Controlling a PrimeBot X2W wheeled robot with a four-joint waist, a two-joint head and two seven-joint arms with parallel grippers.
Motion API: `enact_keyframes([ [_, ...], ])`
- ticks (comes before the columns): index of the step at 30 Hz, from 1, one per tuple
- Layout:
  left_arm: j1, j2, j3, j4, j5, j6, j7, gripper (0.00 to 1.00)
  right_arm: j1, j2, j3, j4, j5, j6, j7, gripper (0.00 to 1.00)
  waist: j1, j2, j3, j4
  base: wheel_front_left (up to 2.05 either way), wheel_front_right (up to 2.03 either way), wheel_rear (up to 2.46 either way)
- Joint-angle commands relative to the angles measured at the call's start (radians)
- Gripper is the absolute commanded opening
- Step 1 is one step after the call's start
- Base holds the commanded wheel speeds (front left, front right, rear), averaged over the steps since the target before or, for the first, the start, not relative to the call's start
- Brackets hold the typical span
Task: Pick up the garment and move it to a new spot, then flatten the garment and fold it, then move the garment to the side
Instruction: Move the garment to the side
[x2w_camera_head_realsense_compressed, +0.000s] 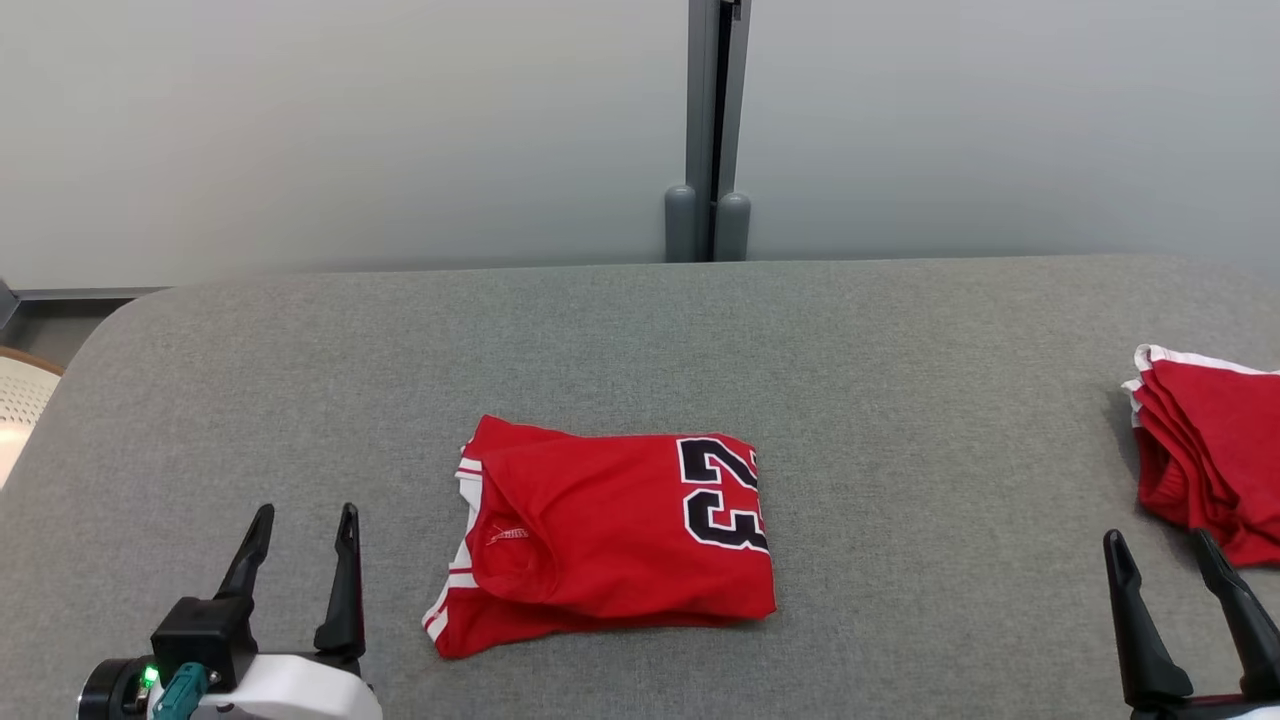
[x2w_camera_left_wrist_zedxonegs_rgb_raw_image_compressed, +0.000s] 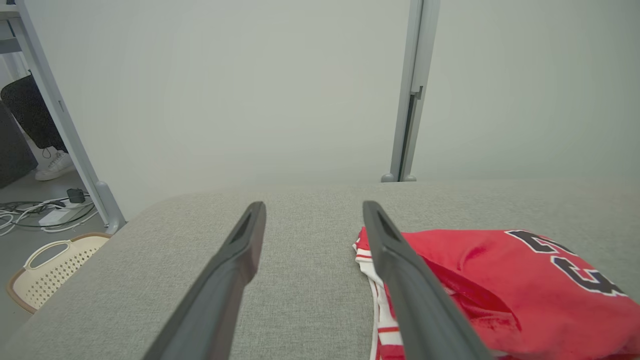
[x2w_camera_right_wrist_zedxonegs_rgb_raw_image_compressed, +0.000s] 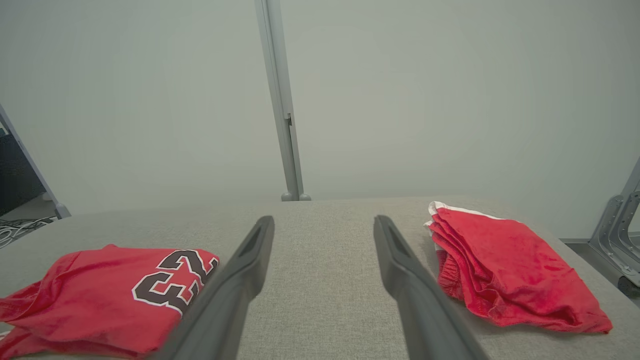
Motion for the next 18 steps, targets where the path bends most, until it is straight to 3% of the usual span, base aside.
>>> enact_keyframes([
  [1,-0.03,0.002,-0.001,-0.007,-0.002,0.007,0.0,1.0,-0.016,-0.006,-0.004,0.005,-0.006,0.0,0.01,1.0,0.0,-0.0001,0.012,0.011,0.0,0.0,0.0],
  [10,-0.123,-0.033,-0.041,-0.033,0.011,-0.002,-0.02,1.0,-0.157,-0.006,0.044,0.153,-0.016,0.0,0.004,1.0,0.0,-0.0001,0.144,0.1,0.0,0.0,0.0],
  [18,-0.214,-0.08,-0.086,-0.002,0.022,-0.014,-0.049,1.0,-0.388,0.041,0.217,0.426,0.063,0.0,-0.019,1.0,0.0,-0.0001,0.257,0.192,0.0,0.0,0.0],
])
